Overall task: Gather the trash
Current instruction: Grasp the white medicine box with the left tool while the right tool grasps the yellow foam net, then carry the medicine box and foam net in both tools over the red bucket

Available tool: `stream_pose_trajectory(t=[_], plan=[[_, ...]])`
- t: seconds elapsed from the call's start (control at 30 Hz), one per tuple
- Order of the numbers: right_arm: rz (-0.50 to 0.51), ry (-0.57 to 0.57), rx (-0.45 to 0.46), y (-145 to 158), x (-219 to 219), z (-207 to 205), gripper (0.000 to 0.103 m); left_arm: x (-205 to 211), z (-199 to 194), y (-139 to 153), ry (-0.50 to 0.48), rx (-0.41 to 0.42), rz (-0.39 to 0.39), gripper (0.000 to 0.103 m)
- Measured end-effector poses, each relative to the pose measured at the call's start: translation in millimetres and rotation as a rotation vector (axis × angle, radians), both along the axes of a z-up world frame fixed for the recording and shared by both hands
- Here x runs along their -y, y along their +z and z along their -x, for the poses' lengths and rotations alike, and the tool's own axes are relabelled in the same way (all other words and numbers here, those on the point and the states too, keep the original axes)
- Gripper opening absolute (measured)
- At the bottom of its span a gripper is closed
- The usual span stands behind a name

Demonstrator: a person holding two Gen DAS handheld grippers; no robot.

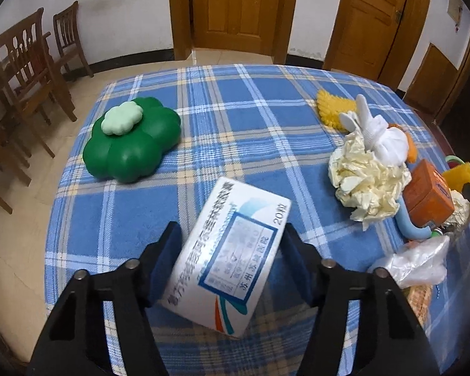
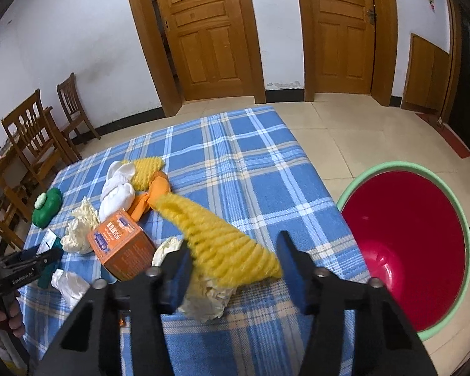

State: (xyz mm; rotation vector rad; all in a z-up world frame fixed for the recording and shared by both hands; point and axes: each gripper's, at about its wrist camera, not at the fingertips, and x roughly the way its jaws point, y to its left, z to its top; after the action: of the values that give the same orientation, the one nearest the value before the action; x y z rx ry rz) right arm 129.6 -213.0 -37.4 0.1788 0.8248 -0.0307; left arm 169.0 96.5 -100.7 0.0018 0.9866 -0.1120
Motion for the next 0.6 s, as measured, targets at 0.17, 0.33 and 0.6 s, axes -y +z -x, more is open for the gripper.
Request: stream_pose_trajectory(t=[0.17,0.33,0.6], plan=[[-0.012,-0.004,0.013,3,4,5,0.027,2,6,2,0.002,0.01,0.055,0.058],[-0.011,-0.009,0.039,11,7,14,0.015,8,14,9,0.014,0.019,0.113,0.057],[-0.008,-0.015,0.098,28,12,37,0.014,27,37,40,0.014,0.083,0.139,0.057]])
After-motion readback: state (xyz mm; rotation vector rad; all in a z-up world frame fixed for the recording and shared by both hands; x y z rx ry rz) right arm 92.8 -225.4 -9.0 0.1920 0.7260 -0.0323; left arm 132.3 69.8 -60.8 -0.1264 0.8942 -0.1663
